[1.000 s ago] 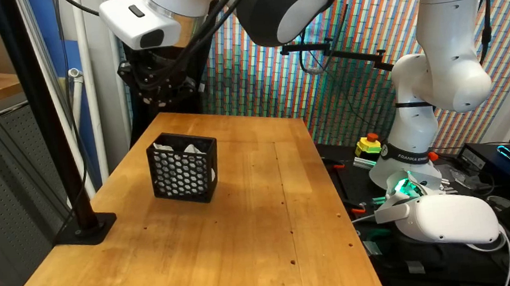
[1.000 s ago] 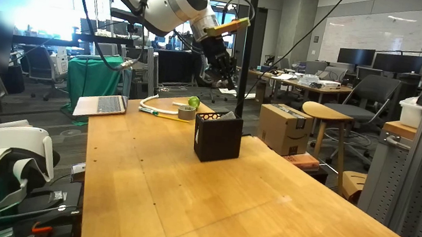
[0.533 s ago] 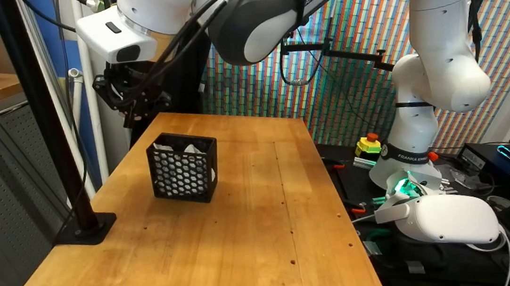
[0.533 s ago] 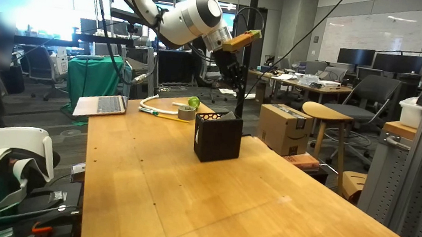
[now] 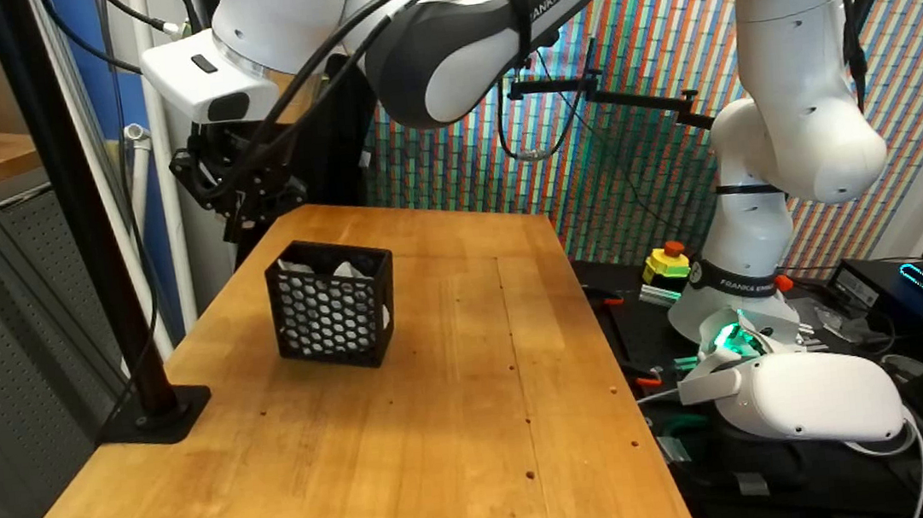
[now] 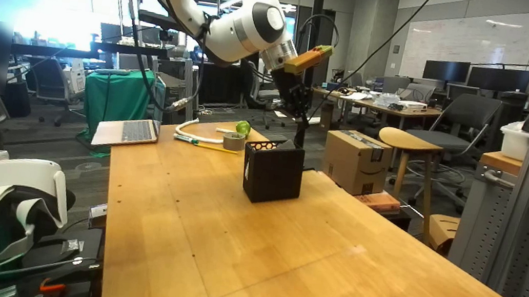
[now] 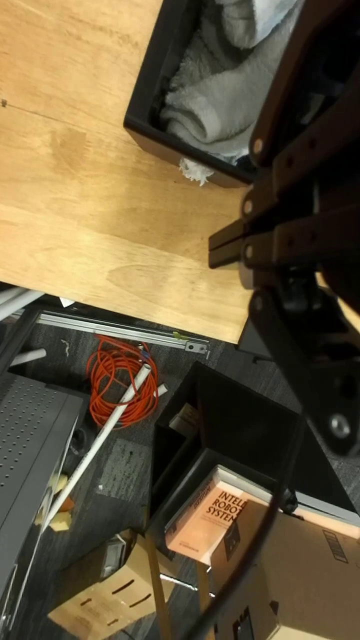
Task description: Place the towel in the basket
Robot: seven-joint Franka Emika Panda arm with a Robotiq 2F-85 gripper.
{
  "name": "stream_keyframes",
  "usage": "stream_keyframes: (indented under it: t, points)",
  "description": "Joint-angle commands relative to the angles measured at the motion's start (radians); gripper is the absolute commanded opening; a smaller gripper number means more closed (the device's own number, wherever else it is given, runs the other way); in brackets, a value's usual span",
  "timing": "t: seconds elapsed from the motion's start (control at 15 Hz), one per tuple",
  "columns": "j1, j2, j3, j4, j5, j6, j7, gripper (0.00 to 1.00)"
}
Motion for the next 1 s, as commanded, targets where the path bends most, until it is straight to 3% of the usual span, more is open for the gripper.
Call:
stream_keyframes:
  t: [0.0, 0.93]
  points:
    - [0.017, -0.027, -0.005, -0.031, 0.019, 0.029, 0.005, 0.05]
    - [0.023, -0.129, -0.014, -0.215, -0.004, 0.023, 0.104, 0.05]
